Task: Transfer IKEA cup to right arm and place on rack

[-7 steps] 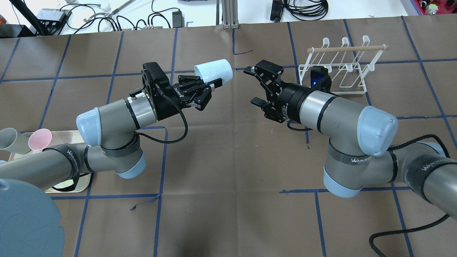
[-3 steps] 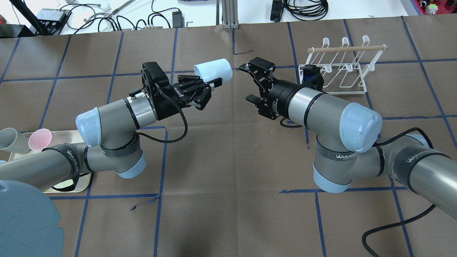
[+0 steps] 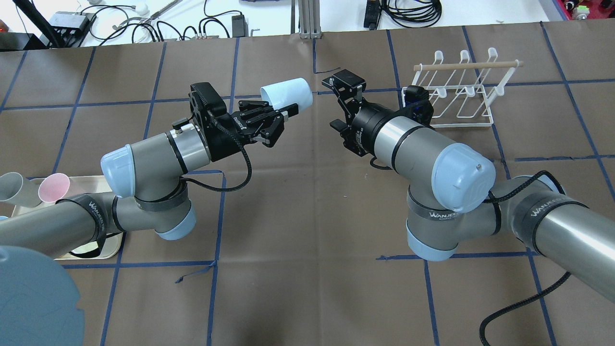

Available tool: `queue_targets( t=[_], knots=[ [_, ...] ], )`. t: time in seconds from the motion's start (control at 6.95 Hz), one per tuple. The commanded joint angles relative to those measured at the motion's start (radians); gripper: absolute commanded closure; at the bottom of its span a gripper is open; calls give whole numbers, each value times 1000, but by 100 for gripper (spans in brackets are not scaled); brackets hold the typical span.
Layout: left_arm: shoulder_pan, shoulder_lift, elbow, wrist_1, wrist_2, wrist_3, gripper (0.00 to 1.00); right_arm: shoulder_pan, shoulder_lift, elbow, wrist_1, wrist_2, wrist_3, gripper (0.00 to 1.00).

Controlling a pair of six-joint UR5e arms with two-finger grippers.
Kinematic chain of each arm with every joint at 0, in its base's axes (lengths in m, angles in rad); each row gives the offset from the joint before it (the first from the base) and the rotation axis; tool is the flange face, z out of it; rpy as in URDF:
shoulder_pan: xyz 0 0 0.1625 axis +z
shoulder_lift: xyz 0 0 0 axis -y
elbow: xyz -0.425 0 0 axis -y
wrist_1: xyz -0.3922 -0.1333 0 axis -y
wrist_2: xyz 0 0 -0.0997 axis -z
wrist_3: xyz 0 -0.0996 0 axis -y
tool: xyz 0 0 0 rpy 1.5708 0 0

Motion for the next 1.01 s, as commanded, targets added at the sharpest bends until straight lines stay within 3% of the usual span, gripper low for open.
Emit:
queue_targets(
  t=[0.0, 0.86],
  knots=[
    [0, -1, 0, 3, 3, -2, 100, 56, 43, -28, -5, -30, 23, 4],
    [-2, -6, 0, 35, 4, -42, 100, 107, 134, -126, -25, -31, 25, 2]
  ],
)
